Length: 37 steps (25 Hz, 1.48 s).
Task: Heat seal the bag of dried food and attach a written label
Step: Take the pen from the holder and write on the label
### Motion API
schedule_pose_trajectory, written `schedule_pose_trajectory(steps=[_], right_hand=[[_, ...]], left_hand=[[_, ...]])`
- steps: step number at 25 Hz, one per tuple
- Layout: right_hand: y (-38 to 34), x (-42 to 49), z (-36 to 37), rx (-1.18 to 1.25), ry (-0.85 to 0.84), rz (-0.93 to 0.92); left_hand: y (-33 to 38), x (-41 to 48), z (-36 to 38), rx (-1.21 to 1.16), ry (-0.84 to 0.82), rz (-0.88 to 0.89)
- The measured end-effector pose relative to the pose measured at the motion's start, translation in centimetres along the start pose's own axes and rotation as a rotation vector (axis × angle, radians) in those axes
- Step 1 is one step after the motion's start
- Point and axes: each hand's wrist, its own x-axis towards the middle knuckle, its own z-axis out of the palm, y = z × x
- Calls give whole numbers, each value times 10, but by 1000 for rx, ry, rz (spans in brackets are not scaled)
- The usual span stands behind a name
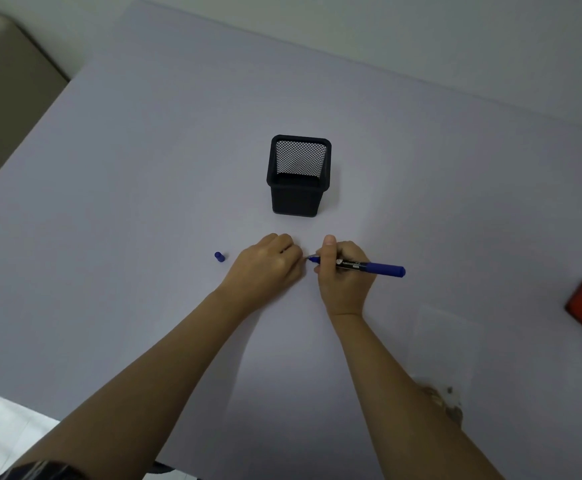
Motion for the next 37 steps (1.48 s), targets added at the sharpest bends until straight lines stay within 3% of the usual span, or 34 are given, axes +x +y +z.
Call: schedule_pose_trajectory(steps=[13,17,21,23,28,37], right_hand=[[-5,0,-1,7,6,18],[-7,1,0,3,10,36],[-6,4,3,17,-11,61],[-5,10,5,30,-13,86],[-2,22,9,9,-88,-20],[7,22,12,-29,-147,-72]], left_hand=[[-6,17,-19,-432,-79,-358],[-10,18,-22,-445,-63,-369],[-12,18,-20,-368,-52,-269],[-14,17,-15,-349,1,-250],[-1,0,5,-377,315,-337],[13,-16,38,-176,465,-327]])
